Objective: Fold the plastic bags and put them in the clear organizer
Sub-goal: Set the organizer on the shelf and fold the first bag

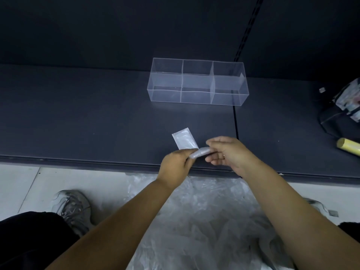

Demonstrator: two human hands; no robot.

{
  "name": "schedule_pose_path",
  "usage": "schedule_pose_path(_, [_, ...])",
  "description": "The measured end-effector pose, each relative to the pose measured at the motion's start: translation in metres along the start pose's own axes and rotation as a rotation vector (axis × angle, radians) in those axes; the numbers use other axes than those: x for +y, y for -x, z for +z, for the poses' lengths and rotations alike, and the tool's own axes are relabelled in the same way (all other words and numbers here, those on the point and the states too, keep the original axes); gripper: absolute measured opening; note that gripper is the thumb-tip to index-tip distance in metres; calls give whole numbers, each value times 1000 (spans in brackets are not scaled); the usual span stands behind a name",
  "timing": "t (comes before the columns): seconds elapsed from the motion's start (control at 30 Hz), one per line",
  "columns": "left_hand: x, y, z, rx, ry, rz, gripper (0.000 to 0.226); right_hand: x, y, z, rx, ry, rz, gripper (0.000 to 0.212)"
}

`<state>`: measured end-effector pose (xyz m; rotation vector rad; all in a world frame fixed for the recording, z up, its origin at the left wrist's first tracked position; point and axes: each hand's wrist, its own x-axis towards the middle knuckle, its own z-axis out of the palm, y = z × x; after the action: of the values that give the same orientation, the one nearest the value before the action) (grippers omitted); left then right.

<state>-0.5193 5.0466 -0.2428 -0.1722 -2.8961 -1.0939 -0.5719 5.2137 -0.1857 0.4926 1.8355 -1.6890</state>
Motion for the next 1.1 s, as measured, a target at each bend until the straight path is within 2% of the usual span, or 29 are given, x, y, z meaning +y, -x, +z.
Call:
schedule_pose_path(0.1, [-3, -12, -7, -15, 86, -182, 31, -3, -12, -1, 126, 226, -210, 23])
schedule_pose_path(0.2, [-8, -28, -11, -21, 209, -290, 34, 2, -22, 5, -38, 277, -244, 40])
schedule_pose_path(0.3, [-15, -41, -14, -45, 420, -445, 37, 10, -34, 17, -75, 314, -219, 32])
schedule_pose_path(0.43, [-21, -50, -13, -30, 546, -545, 32, 16, -49, 28, 112, 339, -212, 13])
schedule_pose_path(0.5, [-22, -56, -13, -10, 608, -605, 22, 18, -54, 32, 172, 380, -206, 14])
schedule_pose_path(0.57, [-23, -59, -13, 60, 651, -680, 18, 18, -57, 34, 196, 407, -201, 17])
schedule_pose_path(0.63, [-24, -57, -14, 173, 553, -711, 30, 18, -60, 35, 201, 420, -197, 19])
schedule_pose_path(0.7, [-24, -50, -15, 287, 232, -582, 35, 18, -61, 35, 204, 435, -196, 19])
schedule_pose_path(0.77, [-21, -44, -15, 329, -19, -273, 28, 17, -62, 36, 203, 449, -198, 18])
schedule_pose_path(0.83, [-22, -43, -9, 188, -146, 1, 29, 17, -62, 37, 202, 463, -207, 17])
schedule_pose_path(0.87, [-24, -42, -6, 60, -204, 55, 34, 17, -61, 38, 203, 468, -213, 16])
schedule_pose_path(0.93, [-33, -40, -1, -135, -333, 65, 46, 17, -58, 38, 212, 467, -227, 14])
schedule_pose_path(1.1, [-47, -38, 2, -246, -415, 10, 65, 23, -50, 42, 267, 497, -261, 18])
